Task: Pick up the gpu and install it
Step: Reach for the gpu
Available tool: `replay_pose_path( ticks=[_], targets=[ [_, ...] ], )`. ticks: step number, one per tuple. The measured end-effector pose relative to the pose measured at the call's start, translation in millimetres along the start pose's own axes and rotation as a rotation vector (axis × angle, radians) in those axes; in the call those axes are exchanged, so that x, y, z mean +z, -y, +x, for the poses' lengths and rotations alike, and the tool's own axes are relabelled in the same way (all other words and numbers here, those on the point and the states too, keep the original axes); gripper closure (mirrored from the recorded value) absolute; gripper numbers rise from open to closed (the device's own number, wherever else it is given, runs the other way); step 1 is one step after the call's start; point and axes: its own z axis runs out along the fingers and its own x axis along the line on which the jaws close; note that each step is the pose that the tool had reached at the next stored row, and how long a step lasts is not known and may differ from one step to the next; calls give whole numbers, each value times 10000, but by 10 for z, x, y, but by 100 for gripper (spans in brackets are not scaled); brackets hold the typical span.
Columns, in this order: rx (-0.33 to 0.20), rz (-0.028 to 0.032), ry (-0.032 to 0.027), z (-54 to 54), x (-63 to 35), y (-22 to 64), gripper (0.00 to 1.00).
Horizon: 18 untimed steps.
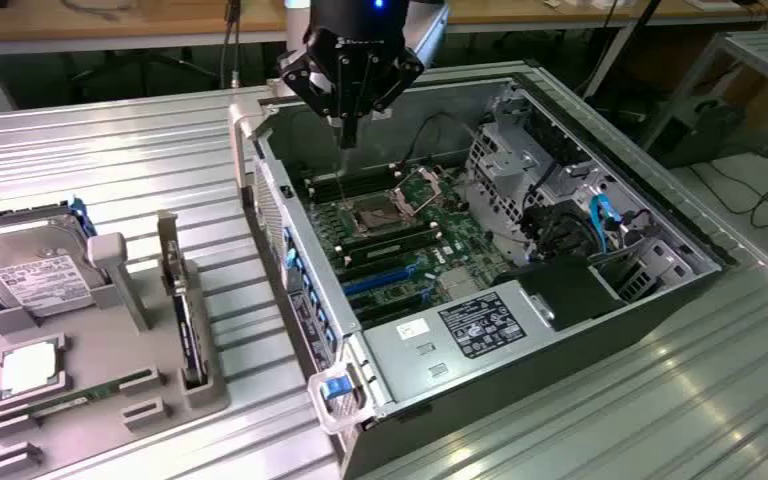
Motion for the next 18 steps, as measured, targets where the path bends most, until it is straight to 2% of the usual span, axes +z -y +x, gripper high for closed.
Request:
replay_pose_path(
  ticks=[5, 18],
  targets=[
    [-3, 0, 0, 113, -3, 26, 89],
    [-39, -1, -2, 227, -4, 86, 89]
  ],
)
